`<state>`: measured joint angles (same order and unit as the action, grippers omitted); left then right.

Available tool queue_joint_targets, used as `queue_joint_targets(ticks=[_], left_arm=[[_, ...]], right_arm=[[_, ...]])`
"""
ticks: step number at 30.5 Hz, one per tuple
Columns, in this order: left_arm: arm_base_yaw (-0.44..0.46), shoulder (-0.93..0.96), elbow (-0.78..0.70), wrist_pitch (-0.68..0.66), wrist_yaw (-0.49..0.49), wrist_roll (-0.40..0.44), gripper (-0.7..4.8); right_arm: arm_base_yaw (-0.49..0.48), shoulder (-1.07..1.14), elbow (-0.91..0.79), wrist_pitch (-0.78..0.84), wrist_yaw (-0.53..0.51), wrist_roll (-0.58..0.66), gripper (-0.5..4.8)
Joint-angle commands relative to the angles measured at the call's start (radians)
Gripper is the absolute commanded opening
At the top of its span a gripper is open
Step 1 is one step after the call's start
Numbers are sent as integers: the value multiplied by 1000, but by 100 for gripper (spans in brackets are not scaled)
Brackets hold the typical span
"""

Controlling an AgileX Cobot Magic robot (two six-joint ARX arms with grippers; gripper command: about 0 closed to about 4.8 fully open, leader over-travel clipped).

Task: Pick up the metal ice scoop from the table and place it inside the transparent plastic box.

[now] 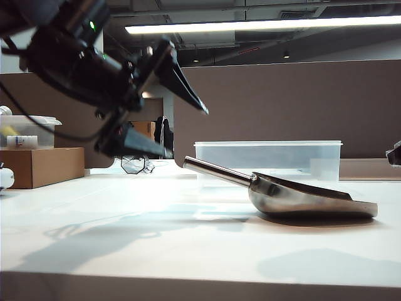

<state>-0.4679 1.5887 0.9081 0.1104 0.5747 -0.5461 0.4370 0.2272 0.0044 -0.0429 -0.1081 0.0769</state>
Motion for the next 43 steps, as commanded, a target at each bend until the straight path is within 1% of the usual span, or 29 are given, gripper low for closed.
queue_joint_targets(ticks=[1,3,6,8,11,13,15,17,20,21,22,23,27,29,31,34,35,37,38,39,43], left_arm=[[-7,8,3,12,-19,-75,479],[-8,8,3,36,-40,-101,479],[-9,8,3,63,-68,-168,479],[-31,8,0,62,-118,-222,479],[-75,8,-3,45,-214,-258,479],[-104,8,-3,40,-276,-309,479],[-138,8,-3,58,-327,-353,479],[-180,8,-3,84,-389,-375,479],[-227,8,-3,75,-453,-428,479],[-246,9,-4,66,-498,-453,479],[-261,18,-5,79,-536,-467,479],[-270,26,-5,102,-551,-483,479],[-276,63,-5,214,-555,-573,479],[-276,78,-5,235,-578,-584,479],[-276,102,-5,235,-590,-612,479],[-275,171,-5,259,-590,-684,479],[-275,199,-5,303,-589,-710,479],[-281,231,-5,391,-591,-727,479],[-281,235,-5,413,-596,-727,479],[-281,238,-5,437,-619,-727,479],[-274,246,-5,439,-650,-727,479]], right_arm=[[0,-1,1,17,-1,-2,-1],[0,0,1,17,0,-2,-1],[0,0,1,17,-2,-2,-1],[0,-1,1,17,-1,-2,-1],[0,-1,1,17,-2,-2,-1],[0,-1,1,17,-1,-2,-1],[0,-1,1,17,-1,-2,-1],[0,-1,1,17,-1,-2,-1],[0,-1,1,17,-2,-2,-1],[-1,-1,1,17,-1,-2,-1],[-1,-1,1,17,-1,-2,-1],[-1,-1,1,17,0,-2,-1],[-1,-1,1,17,-2,-2,-1],[-2,-1,1,17,2,-2,-1],[-2,-1,1,17,1,-2,-1],[-2,-1,1,17,2,-2,-1],[-2,-1,1,17,1,-2,-1],[-2,-1,1,17,1,-2,-1],[-2,-1,1,17,2,-2,-1],[-4,-1,1,17,1,-2,-1],[-26,-1,1,17,1,-2,-1]])
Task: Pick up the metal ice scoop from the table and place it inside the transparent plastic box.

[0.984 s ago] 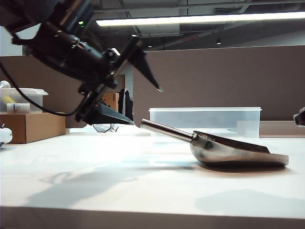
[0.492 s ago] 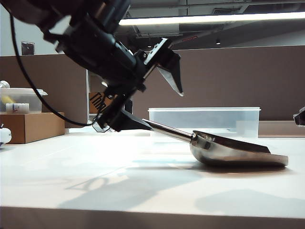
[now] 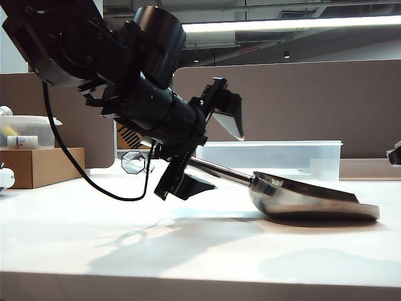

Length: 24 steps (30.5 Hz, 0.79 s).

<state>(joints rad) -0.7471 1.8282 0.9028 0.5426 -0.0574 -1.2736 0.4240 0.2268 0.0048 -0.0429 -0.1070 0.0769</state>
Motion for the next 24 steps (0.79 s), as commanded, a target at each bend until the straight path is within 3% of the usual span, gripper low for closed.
queue_joint_targets(ticks=[1,6,10,15,18,22,24], left_arm=[[5,12,1,8,-18,-5,479],[4,60,1,82,-29,-47,474],[4,70,1,103,-32,-44,312],[4,70,1,122,-42,-45,301],[4,70,1,126,-55,-45,145],[4,70,1,125,-55,-43,140],[4,70,1,125,-55,-43,80]], right_arm=[[-16,0,1,17,0,-2,-1],[-20,0,1,17,0,-2,-1],[-20,0,1,17,0,-2,-1],[-19,0,1,17,0,-2,-1],[-19,0,1,17,0,-2,-1],[-19,-1,1,17,0,-2,-1],[-19,-1,1,17,0,-2,-1]])
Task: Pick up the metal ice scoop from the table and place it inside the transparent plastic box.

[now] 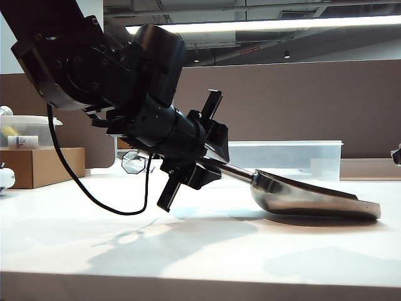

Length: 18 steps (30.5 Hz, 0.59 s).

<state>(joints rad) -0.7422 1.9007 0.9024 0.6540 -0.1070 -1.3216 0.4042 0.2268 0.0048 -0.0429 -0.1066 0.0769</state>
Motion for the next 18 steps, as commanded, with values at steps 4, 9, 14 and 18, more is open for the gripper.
queue_joint_targets(ticks=[4,9,14,18], left_arm=[[-1,0,1,10,-23,5,5],[-1,0,1,44,-26,18,-6],[1,0,1,186,57,84,-6],[1,0,1,306,108,98,-6]], right_arm=[[0,-1,1,17,0,-2,-1],[0,-8,1,17,0,-2,-1],[0,-54,1,17,0,-2,-1],[0,-56,1,17,0,-2,-1]])
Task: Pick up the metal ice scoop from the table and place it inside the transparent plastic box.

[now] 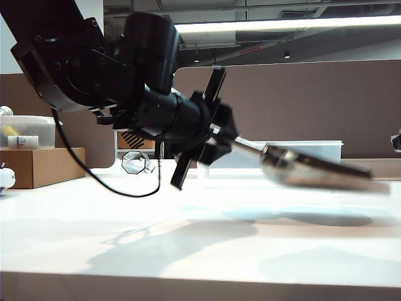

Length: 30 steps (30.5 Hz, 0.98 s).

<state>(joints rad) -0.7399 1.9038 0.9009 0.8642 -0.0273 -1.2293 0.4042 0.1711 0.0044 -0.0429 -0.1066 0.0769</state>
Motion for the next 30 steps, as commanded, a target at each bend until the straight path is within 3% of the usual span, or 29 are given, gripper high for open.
queue_joint_targets(ticks=[1,6,14,18,24,30], left_arm=[[-2,-3,3,116,32,6,-6],[19,-3,3,243,29,-18,-6],[134,-3,48,257,33,-36,-6],[177,-1,126,191,79,-30,-6],[186,42,344,5,101,71,-6],[186,177,514,-48,118,23,-6]], right_arm=[[0,0,1,17,0,-2,-1],[0,-1,1,17,0,-2,-1],[0,-1,1,17,0,-2,-1],[0,-1,1,17,0,-2,-1],[-3,-1,1,17,0,-2,-1],[-6,0,1,17,0,-2,-1]])
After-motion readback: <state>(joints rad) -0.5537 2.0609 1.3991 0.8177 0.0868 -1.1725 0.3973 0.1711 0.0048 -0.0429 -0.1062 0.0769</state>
